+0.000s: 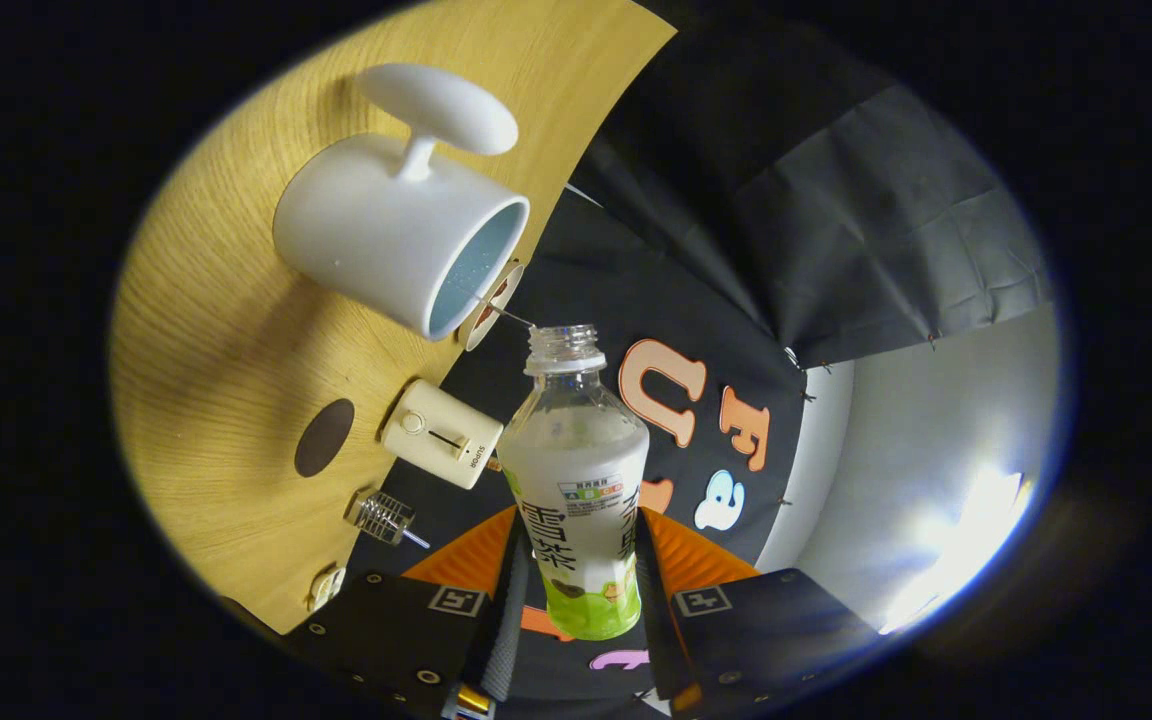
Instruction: Take the bottle from table, then pour the juice into the cup, finally place the bottle on the coaster
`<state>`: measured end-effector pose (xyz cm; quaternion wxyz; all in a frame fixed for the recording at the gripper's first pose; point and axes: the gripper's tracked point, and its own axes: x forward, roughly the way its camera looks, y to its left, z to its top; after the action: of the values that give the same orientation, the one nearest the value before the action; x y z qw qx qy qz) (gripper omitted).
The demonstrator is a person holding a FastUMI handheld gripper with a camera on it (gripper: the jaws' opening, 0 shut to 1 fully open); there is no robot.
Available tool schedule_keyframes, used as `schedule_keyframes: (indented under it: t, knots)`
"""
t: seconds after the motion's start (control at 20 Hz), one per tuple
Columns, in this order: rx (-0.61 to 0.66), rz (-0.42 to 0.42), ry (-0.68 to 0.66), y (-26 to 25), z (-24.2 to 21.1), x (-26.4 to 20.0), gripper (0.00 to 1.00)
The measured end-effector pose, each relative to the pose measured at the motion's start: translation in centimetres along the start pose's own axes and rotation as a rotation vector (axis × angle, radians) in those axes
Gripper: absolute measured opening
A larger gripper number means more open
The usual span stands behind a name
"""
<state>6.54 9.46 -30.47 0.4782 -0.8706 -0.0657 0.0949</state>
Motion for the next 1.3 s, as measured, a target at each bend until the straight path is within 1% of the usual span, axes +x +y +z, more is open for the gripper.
schedule_keyframes:
  t: [0.15,0.25,0.35,0.45,0.55,0.7,0.95,1.1,1.2,1.3]
  knots:
    - [0.103,0.044,0.024,1.2,0.5,-0.1,0.54]
    - [0.202,0.064,0.040,1.9,0.9,-0.1,0.54]
    - [0.310,0.102,0.071,2.9,0.9,-0.1,0.54]
    - [0.438,0.154,0.113,3.8,1.0,-0.1,0.54]
    - [0.605,0.209,0.152,4.9,2.0,-0.3,0.54]
    - [0.803,0.261,0.196,4.9,2.9,-0.3,0.54]
    - [1.055,0.278,0.270,4.6,2.0,0.4,0.54]
    - [1.203,0.277,0.349,5.5,-0.1,1.3,0.54]
    - [1.328,0.288,0.387,6.5,-1.1,2.1,0.55]
    - [1.435,0.281,0.428,6.7,-2.4,2.8,0.55]
